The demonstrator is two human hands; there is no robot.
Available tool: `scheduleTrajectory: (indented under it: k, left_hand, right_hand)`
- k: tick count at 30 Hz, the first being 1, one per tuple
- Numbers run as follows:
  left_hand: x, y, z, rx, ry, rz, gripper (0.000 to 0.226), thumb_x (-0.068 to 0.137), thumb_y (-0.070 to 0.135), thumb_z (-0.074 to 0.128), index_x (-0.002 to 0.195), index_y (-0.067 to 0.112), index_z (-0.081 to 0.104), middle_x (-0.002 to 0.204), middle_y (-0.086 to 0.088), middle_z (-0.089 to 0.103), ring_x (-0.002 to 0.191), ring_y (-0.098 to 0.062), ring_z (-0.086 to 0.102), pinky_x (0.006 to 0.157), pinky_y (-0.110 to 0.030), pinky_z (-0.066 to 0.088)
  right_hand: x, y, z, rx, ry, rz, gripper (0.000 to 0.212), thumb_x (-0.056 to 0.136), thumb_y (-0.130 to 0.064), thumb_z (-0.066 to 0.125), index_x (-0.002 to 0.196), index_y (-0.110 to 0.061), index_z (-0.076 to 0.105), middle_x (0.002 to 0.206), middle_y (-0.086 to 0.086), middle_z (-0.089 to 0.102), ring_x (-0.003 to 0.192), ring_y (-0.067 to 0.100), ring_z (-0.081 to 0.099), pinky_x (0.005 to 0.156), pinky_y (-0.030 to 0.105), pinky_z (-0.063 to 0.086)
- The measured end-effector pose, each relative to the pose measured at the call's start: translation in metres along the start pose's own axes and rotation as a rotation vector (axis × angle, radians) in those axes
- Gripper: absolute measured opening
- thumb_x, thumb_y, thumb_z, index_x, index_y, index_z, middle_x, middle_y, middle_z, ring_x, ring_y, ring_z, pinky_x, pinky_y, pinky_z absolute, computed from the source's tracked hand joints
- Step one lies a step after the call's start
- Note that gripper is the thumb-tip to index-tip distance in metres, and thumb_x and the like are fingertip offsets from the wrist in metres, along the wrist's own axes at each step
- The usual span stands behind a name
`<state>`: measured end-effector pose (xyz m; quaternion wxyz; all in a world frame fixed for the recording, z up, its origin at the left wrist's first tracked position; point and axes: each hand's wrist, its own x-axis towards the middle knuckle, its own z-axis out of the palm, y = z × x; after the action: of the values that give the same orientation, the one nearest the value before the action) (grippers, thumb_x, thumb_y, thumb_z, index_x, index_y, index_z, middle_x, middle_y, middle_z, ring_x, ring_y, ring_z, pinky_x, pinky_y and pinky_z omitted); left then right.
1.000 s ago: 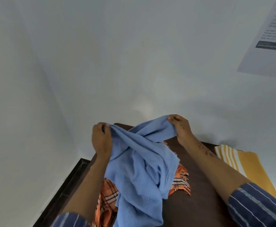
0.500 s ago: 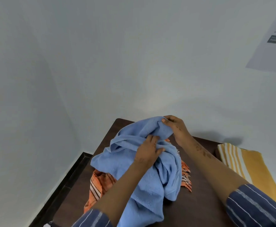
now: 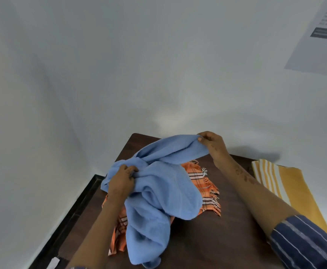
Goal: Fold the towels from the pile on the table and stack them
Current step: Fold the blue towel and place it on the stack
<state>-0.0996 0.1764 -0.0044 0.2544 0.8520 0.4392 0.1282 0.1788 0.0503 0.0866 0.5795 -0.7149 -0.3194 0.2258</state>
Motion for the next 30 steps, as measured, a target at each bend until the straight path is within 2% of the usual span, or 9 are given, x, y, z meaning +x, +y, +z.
scheduleTrajectory:
  k: [5,8,11,15,18,21,24,27,30]
  left_hand:
    - [0.019,0.031,-0.025,0.241,-0.261,-0.403,0.035,0.094,0.021,0.047,0.125,0.009,0.056,0.108,-0.009,0.060,0.113,-0.025,0.056,0.087,-0.030,0.046]
    - [0.008,0.082,-0.038,0.445,0.054,-0.120,0.029,0.096,0.029,0.047,0.117,0.014,0.059,0.120,-0.008,0.055,0.116,-0.027,0.048,0.092,-0.033,0.041]
    - [0.011,0.124,-0.010,0.135,0.075,0.040,0.027,0.093,0.036,0.050,0.104,0.013,0.059,0.108,-0.010,0.063,0.099,-0.026,0.058,0.083,-0.037,0.046]
    - [-0.003,0.134,0.042,0.169,-0.262,0.102,0.044,0.090,0.036,0.056,0.126,0.013,0.046,0.127,-0.008,0.051,0.114,-0.026,0.052,0.092,-0.037,0.043]
    - [-0.011,0.122,0.045,0.165,-0.263,0.205,0.038,0.092,0.023,0.052,0.128,0.015,0.048,0.127,-0.005,0.050,0.112,-0.025,0.054,0.092,-0.031,0.043]
    - [-0.013,0.115,0.025,-0.063,-0.224,0.273,0.021,0.092,0.004,0.048,0.106,0.002,0.063,0.105,-0.006,0.062,0.101,-0.019,0.058,0.085,-0.010,0.033]
    - [-0.019,0.109,0.006,-0.480,-0.243,0.234,0.026,0.080,-0.017,0.046,0.077,-0.006,0.069,0.080,-0.009,0.067,0.077,0.000,0.060,0.081,-0.009,0.040]
    - [-0.021,0.094,0.003,-0.607,-0.222,0.189,0.032,0.083,-0.009,0.052,0.070,0.015,0.070,0.081,0.004,0.064,0.084,-0.003,0.058,0.084,-0.011,0.042]
    - [-0.019,0.088,0.005,-0.704,-0.158,0.086,0.033,0.085,-0.008,0.050,0.067,0.016,0.064,0.076,0.007,0.064,0.078,0.001,0.058,0.080,-0.008,0.042]
  right_hand:
    - [-0.008,0.013,0.028,-0.012,-0.031,0.031,0.012,0.090,-0.001,0.054,0.092,-0.002,0.066,0.084,0.005,0.062,0.074,0.010,0.055,0.067,0.021,0.045]
    - [-0.005,0.015,0.032,0.079,-0.006,0.081,0.012,0.089,0.000,0.055,0.086,-0.006,0.065,0.083,0.006,0.064,0.081,0.020,0.058,0.077,0.032,0.049]
    - [0.001,0.009,0.030,0.103,0.027,0.089,0.017,0.088,-0.001,0.057,0.079,-0.013,0.064,0.084,0.006,0.064,0.085,0.023,0.059,0.081,0.038,0.050]
    - [0.008,0.001,0.020,0.086,0.071,0.041,0.013,0.089,-0.005,0.057,0.081,-0.011,0.065,0.083,0.006,0.064,0.083,0.022,0.057,0.074,0.035,0.047]
    - [0.009,-0.003,0.008,0.009,0.029,-0.041,0.014,0.090,-0.006,0.056,0.083,-0.014,0.066,0.083,0.003,0.065,0.083,0.019,0.058,0.076,0.035,0.046]
    - [0.002,0.002,0.004,-0.080,-0.152,-0.081,0.017,0.088,0.004,0.054,0.095,-0.003,0.068,0.091,0.005,0.066,0.088,0.015,0.060,0.082,0.030,0.047]
    - [-0.018,0.015,0.015,-0.243,-0.452,-0.142,0.027,0.081,0.013,0.054,0.095,-0.003,0.071,0.094,0.002,0.069,0.091,0.002,0.063,0.085,0.015,0.046]
    - [-0.029,0.033,0.026,-0.413,-0.580,-0.216,0.018,0.083,0.000,0.062,0.092,-0.012,0.073,0.094,0.004,0.069,0.091,0.010,0.062,0.085,0.022,0.046]
    - [-0.036,0.031,0.027,-0.250,-0.612,-0.089,0.016,0.081,-0.002,0.067,0.085,-0.017,0.067,0.091,0.007,0.065,0.085,0.008,0.060,0.084,0.028,0.046]
